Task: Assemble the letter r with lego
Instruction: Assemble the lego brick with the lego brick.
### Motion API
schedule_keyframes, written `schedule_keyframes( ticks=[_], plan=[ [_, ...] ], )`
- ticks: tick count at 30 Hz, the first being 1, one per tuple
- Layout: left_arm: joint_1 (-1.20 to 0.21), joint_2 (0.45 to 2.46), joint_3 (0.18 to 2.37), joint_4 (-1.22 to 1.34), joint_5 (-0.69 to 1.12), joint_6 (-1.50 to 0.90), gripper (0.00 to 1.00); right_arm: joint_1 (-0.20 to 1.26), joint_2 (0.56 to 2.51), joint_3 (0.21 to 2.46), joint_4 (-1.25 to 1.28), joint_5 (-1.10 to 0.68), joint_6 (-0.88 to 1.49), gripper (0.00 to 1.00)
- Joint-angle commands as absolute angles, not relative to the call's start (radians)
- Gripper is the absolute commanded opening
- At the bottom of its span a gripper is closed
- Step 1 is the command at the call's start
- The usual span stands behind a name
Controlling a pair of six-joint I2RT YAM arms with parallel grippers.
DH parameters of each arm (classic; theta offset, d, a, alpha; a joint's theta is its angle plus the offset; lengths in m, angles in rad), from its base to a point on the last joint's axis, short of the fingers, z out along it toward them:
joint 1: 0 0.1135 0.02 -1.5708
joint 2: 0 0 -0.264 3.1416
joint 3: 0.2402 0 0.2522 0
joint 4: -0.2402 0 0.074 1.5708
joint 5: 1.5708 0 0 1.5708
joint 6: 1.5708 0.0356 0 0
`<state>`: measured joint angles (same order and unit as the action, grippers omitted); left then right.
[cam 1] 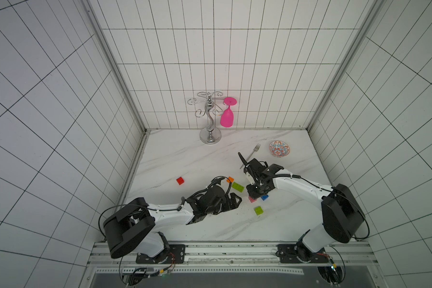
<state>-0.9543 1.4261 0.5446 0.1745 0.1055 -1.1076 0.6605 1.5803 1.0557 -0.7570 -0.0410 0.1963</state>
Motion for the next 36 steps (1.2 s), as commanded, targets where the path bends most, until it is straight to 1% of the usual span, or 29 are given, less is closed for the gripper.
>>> schedule_keyframes(
  ticks=[1,27,36],
  plan=[
    [-0.951,1.42,0.532,0.21,0.102,-1.115,0.97,0.654,1.61,1.068,-0.778,-0.044,0.192,0.0],
    [-0.951,1.427,0.526,0.226,0.109,-1.118,0.97,0.661,1.6,1.039,-0.837,-0.039,0.198,0.0],
    [-0.951,1.421,0.523,0.224,0.105,-1.117,0.97,0.627,1.595,1.007,-0.814,-0.138,0.226,0.0]
  ],
)
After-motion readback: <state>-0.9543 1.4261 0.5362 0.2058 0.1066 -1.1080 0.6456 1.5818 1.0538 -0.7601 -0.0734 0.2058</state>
